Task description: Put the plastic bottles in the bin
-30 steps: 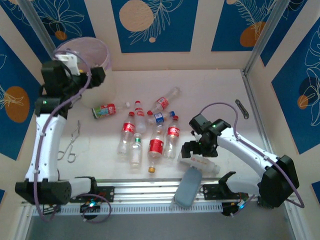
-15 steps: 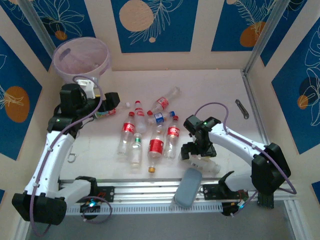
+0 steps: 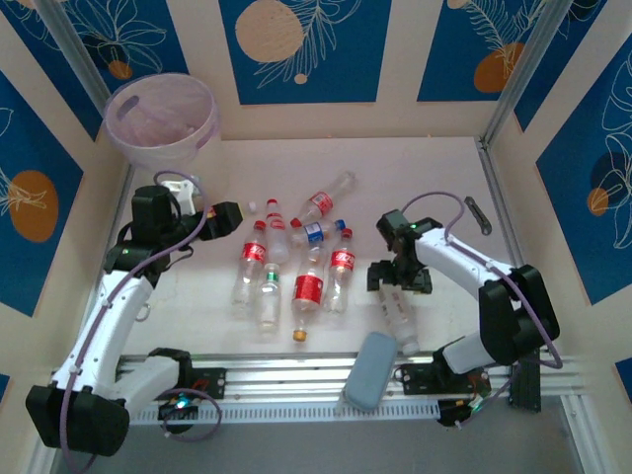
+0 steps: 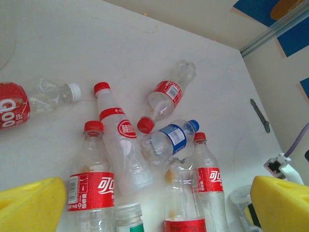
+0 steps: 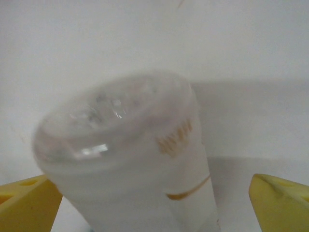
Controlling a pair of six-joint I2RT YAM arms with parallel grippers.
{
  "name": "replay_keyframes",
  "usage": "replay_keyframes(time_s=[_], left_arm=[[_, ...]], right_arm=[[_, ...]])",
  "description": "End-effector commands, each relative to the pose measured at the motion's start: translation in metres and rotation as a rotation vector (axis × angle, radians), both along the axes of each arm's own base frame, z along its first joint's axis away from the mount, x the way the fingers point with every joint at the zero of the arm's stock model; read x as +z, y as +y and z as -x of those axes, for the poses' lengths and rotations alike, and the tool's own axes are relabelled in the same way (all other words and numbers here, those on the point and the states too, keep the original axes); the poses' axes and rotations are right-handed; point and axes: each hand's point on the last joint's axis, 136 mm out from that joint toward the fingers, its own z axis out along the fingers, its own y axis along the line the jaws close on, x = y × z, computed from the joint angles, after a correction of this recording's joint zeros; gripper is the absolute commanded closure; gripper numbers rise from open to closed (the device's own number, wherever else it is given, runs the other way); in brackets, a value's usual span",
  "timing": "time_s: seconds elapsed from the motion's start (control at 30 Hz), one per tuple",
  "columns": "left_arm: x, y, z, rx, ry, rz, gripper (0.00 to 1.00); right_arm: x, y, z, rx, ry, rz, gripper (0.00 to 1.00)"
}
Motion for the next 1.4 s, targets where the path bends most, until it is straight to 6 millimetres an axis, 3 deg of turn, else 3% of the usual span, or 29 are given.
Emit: replay_keyframes(time_s=[0.0,0.13,0.3,0.57,0.77,0.87,1.0,1.13,1.37], left_arm=[[0.008,-0.006,-0.002,-0.014,-0.031,0.025,0.03],[0.005,-0.006,-0.005,-0.01,-0.028,0.027,0.02],[0.0,-0.01,-0.008,-0.015,-0.019,0.042,0.02],[-0.004,-0.017,-0.014,-0.027,-0.017,0.05,0.03],[-0.006,-0.021,-0.015,-0.024,-0.021,0.066,0.02],[-0.009,-0.022,-0.016,-0.022,-0.016,0.072,0.02],[-0.011,-0.025,-0.016,-0.025,-0.015,0.073,0.03],[-0.007,-0.024,-0.015,-0.022,-0.027,0.071,0.03],[-0.006,-0.023,-0.014,-0.017,-0.03,0.071,0.02]], right_arm=[[0.021,-0.01,-0.033,-0.03,-0.124,-0.029,0.01],[0.035,-0.017,-0.032,-0.07,-0.127,-0.068,0.01],[0.029,-0.008,0.004,-0.109,-0.025,-0.097,0.01],[-0.003,-0.001,0.048,-0.228,0.117,-0.12,0.01],[-0.023,0.011,0.062,-0.232,0.172,-0.124,0.0],[-0.032,0.014,0.066,-0.229,0.186,-0.118,0.06],[-0.034,0.012,0.055,-0.21,0.153,-0.089,0.19],[-0.023,0.008,0.026,-0.195,0.075,-0.076,0.28],[-0.01,-0.003,-0.038,-0.167,-0.058,-0.069,0.31]])
